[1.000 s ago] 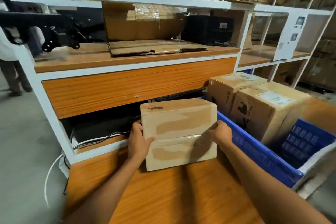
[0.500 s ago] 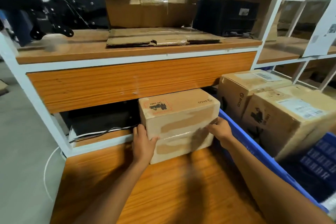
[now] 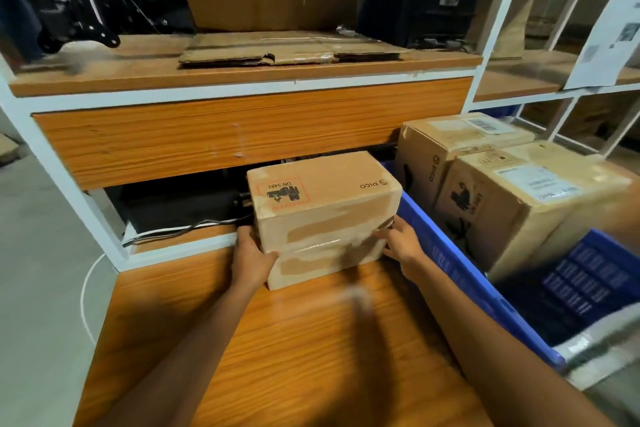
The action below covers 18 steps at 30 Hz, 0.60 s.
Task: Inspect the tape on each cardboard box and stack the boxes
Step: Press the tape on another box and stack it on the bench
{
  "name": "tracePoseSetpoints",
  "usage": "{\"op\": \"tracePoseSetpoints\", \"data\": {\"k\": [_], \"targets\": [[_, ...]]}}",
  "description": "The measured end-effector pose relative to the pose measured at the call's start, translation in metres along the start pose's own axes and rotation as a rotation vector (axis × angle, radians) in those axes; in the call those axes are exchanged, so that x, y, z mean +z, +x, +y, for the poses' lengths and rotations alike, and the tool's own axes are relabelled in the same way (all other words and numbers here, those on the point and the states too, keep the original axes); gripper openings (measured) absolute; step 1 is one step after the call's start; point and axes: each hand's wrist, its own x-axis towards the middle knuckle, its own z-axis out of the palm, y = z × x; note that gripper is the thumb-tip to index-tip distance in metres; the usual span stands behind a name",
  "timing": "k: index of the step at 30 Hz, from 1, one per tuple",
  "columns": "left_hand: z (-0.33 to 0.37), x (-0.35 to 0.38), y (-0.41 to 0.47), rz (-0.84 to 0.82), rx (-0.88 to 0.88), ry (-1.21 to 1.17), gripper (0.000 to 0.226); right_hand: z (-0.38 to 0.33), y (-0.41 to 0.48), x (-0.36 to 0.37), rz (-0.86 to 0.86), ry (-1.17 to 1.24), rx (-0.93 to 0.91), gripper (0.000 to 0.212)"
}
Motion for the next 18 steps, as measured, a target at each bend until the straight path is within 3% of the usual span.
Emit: {"op": "tracePoseSetpoints", "data": {"k": [3,6,10,18], "targets": [[-0.001,-0.007,-0.020,-0.028,0.026,-0.134,0.095,-0.010,-0.038,0.006,0.016,0.050,-0.057,0.034],[0.002,-0.019,-0.051,-0.093,0.160,-0.307,0.080,-0.007,-0.084,0.017,0.062,0.126,-0.131,0.035],[0.002,-0.045,-0.084,-0.246,0.291,-0.424,0.070,0.014,-0.157,0.035,0.222,0.204,-0.140,0.057],[-0.013,-0.099,-0.173,-0.571,0.477,-0.534,0.063,0.070,-0.334,0.080,0.555,0.367,-0.121,0.038]]}}
